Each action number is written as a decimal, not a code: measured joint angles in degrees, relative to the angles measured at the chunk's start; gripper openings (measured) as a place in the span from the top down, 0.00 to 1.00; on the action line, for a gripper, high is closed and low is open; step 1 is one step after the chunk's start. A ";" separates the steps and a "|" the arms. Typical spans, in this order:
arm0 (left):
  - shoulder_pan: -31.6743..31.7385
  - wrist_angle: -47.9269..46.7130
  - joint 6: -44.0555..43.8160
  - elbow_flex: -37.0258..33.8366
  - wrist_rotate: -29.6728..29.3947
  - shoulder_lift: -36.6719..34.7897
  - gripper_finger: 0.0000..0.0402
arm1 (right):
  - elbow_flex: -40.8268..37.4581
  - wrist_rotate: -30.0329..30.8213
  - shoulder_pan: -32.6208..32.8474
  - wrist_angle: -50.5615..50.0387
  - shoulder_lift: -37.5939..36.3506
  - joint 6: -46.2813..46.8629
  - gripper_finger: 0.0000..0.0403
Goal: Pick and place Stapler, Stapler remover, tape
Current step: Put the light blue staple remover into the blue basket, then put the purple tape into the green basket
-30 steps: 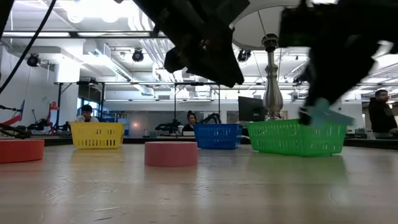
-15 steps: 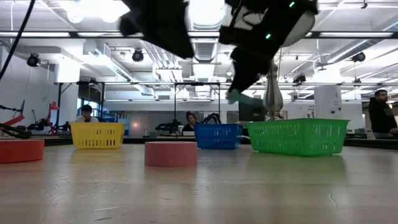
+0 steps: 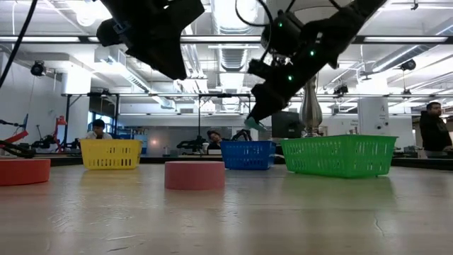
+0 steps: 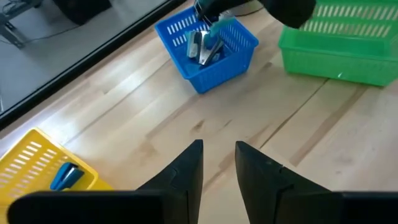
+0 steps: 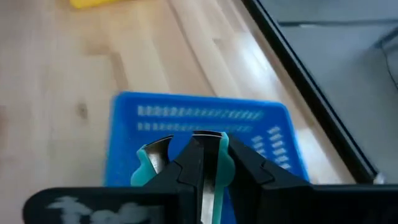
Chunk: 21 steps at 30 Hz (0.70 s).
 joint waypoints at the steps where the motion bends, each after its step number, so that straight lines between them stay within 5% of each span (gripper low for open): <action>1: 0.00 0.40 -0.02 -0.22 0.09 0.00 0.76 | -0.22 -0.71 -0.82 0.01 0.03 0.31 0.88; 6: 0.00 1.53 -0.20 -0.56 0.20 0.00 0.76 | -0.18 -11.28 -4.28 3.18 2.56 1.88 0.81; 14: 0.00 1.95 0.53 -0.56 0.46 0.00 0.76 | 0.98 -10.51 -5.18 4.00 7.50 1.65 0.68; 21: 0.02 1.93 1.75 -0.56 0.36 0.00 0.76 | 1.61 -10.56 -4.47 -4.83 1.36 6.35 0.64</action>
